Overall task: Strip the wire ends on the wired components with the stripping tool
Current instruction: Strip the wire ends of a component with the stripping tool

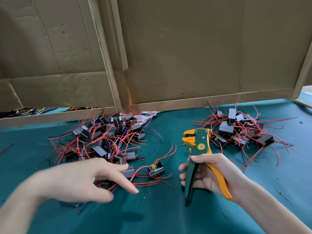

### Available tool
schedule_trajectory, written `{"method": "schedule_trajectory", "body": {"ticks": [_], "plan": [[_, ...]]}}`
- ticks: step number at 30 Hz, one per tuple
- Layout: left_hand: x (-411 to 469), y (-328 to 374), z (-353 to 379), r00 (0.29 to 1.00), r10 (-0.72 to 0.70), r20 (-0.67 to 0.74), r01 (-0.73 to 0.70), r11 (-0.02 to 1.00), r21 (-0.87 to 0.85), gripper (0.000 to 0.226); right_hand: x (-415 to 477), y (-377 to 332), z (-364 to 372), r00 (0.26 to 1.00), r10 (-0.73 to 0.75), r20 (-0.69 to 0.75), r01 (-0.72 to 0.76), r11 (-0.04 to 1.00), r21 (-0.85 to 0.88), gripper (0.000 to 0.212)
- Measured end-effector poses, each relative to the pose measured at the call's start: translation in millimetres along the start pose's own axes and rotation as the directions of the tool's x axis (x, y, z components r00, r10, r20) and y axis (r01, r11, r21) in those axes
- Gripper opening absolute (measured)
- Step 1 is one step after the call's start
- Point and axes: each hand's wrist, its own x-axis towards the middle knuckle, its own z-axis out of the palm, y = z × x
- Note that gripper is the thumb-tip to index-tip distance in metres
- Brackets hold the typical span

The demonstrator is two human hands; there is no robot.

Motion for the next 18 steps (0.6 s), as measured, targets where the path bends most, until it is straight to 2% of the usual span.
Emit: {"method": "schedule_trajectory", "body": {"ticks": [1, 2, 3, 5, 6, 7, 9, 10, 13, 18], "plan": [[-9, 6, -10, 1.0, -0.004, 0.021, 0.007, 0.99, -0.138, 0.04, 0, 0, 0, 1.0, -0.001, -0.004, 0.001, 1.0, 0.0, 0.024], [-11, 11, -19, 0.999, 0.015, -0.032, -0.024, 0.962, -0.273, 0.03, 0, 0, 0, 1.0, -0.001, -0.008, 0.001, 1.0, 0.001, 0.024], [-6, 12, -24, 0.984, 0.027, -0.177, -0.09, 0.928, -0.362, 0.024, 0, 0, 0, 1.0, -0.001, -0.011, 0.001, 1.0, 0.001, 0.024], [17, 20, -22, 0.86, -0.063, -0.506, -0.159, 0.91, -0.383, 0.015, -1, 0, 1, 1.0, -0.002, -0.016, 0.002, 1.0, -0.002, 0.023], [34, 25, -15, 0.804, -0.132, -0.58, -0.097, 0.933, -0.348, 0.014, -1, -1, 1, 1.0, -0.004, -0.019, 0.004, 1.0, -0.005, 0.023], [50, 31, -6, 0.787, -0.179, -0.591, 0.012, 0.961, -0.275, 0.016, -2, -1, 1, 1.0, -0.007, -0.023, 0.006, 1.0, -0.006, 0.023], [76, 36, 14, 0.839, -0.212, -0.502, 0.211, 0.976, -0.059, 0.024, -2, -1, 2, 1.0, -0.01, -0.03, 0.01, 1.0, -0.001, 0.021], [84, 34, 21, 0.869, -0.205, -0.451, 0.237, 0.971, 0.015, 0.023, -2, -2, 2, 0.999, -0.009, -0.031, 0.009, 1.0, 0.001, 0.021], [93, 25, 27, 0.904, -0.172, -0.391, 0.211, 0.976, 0.06, 0.011, -3, -2, 2, 0.999, -0.008, -0.032, 0.008, 1.0, 0.005, 0.018], [105, 18, 25, 0.911, -0.16, -0.379, 0.188, 0.981, 0.04, 0.013, -1, -1, 2, 0.999, -0.001, -0.037, 0.002, 1.0, 0.021, 0.019]]}}
